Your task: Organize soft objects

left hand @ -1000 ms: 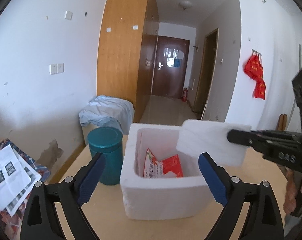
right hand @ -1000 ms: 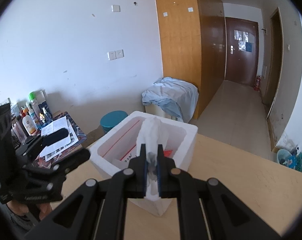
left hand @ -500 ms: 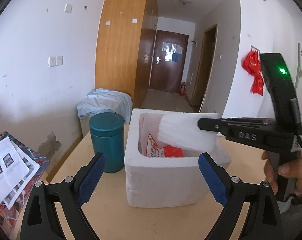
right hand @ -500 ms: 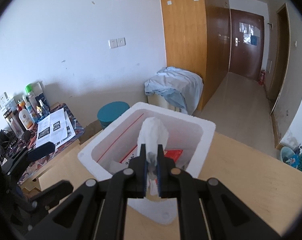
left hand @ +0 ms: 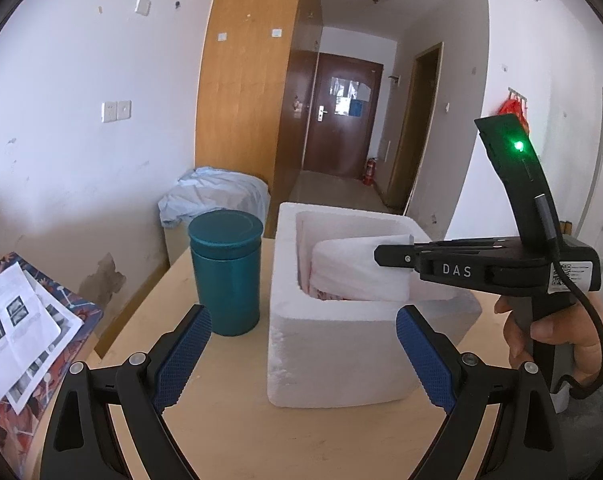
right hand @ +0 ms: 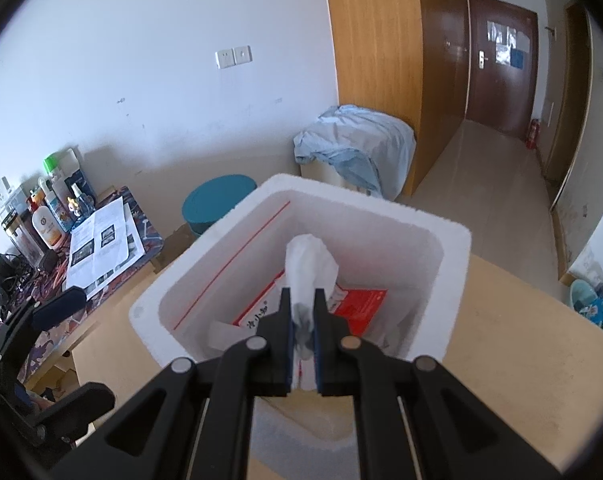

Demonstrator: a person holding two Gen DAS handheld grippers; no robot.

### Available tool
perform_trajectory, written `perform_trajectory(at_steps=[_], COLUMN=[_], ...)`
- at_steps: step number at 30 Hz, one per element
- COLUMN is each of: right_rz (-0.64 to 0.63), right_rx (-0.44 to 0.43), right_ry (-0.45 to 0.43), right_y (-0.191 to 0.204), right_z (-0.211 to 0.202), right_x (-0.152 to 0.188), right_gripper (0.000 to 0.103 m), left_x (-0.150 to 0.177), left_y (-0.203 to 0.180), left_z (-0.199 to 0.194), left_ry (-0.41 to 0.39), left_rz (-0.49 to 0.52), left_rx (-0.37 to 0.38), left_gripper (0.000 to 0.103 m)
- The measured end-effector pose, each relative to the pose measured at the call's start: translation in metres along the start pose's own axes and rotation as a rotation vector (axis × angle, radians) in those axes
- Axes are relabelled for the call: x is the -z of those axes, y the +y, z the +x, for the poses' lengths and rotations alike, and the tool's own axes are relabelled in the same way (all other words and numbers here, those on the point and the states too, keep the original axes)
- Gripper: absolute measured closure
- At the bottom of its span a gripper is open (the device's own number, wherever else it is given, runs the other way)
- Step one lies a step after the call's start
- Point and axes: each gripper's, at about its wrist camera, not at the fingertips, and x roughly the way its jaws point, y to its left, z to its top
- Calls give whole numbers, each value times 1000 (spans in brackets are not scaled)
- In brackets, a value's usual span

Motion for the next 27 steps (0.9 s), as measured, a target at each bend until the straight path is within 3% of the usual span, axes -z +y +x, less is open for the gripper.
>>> perform_trajectory(at_steps=[4, 5, 7, 9, 11, 13, 16, 18, 27], right_rz=[1, 1, 1, -10, -14, -16, -16, 4, -25], right_rx=[12, 15, 13, 35, 57, 47, 39, 21, 78], right_ry=[51, 47, 21, -23, -86, -115, -49, -61, -58], right_y=[-1, -1, -1, 1, 3, 4, 6, 5, 14], right_z=[11, 9, -3, -16, -32, -39, -22, -22, -36], right_x=[1, 2, 2, 1, -1, 0, 4, 6, 14], right_gripper=[92, 88, 71, 37, 23, 22, 22, 22, 22], left_x=[2, 2, 2, 1, 1, 2, 3, 3, 4], left_y=[2, 2, 2, 2, 1, 0, -1, -3, -5], left_z=[1, 1, 1, 1, 0, -2, -4, -5, -18], left_ry=[4, 5, 5, 7, 3, 0, -2, -1, -19], left_rz=[2, 4, 3, 4, 6, 2, 2, 3, -6], left_rx=[-4, -3, -6, -4, -4, 1, 4, 9, 18], left_gripper=[9, 9, 9, 9, 9, 9, 9, 9, 9])
